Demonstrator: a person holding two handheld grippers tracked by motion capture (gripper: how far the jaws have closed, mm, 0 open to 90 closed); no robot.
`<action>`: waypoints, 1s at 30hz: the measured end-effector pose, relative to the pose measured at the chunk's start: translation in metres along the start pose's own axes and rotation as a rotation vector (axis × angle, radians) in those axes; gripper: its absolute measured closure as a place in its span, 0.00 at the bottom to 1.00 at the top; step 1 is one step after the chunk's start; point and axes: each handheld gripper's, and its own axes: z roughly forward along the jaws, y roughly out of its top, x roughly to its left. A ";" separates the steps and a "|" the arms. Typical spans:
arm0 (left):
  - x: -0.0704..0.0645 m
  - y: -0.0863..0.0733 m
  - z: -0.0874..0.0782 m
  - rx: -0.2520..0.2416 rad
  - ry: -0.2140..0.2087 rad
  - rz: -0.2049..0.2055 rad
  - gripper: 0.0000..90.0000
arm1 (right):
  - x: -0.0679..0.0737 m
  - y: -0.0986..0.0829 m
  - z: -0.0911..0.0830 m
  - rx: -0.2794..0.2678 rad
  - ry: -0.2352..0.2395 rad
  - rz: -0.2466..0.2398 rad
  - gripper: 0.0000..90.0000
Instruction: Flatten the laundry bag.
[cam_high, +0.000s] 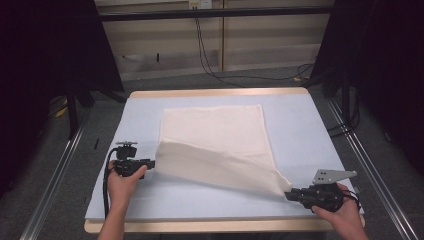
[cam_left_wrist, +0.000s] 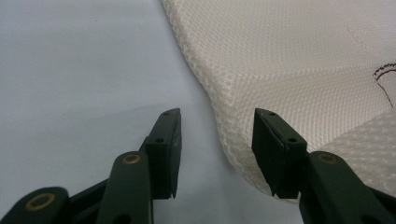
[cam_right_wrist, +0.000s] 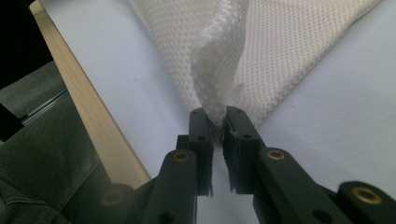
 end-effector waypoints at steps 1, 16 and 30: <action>-0.001 0.000 0.000 0.001 0.000 -0.003 0.59 | -0.001 -0.001 -0.001 -0.003 -0.001 0.005 0.88; -0.003 0.001 0.002 0.002 0.008 -0.005 0.61 | -0.013 -0.008 -0.015 0.047 -0.068 0.000 0.63; -0.010 0.004 0.006 0.014 0.029 0.029 0.62 | -0.024 -0.002 -0.005 0.047 -0.171 0.034 0.55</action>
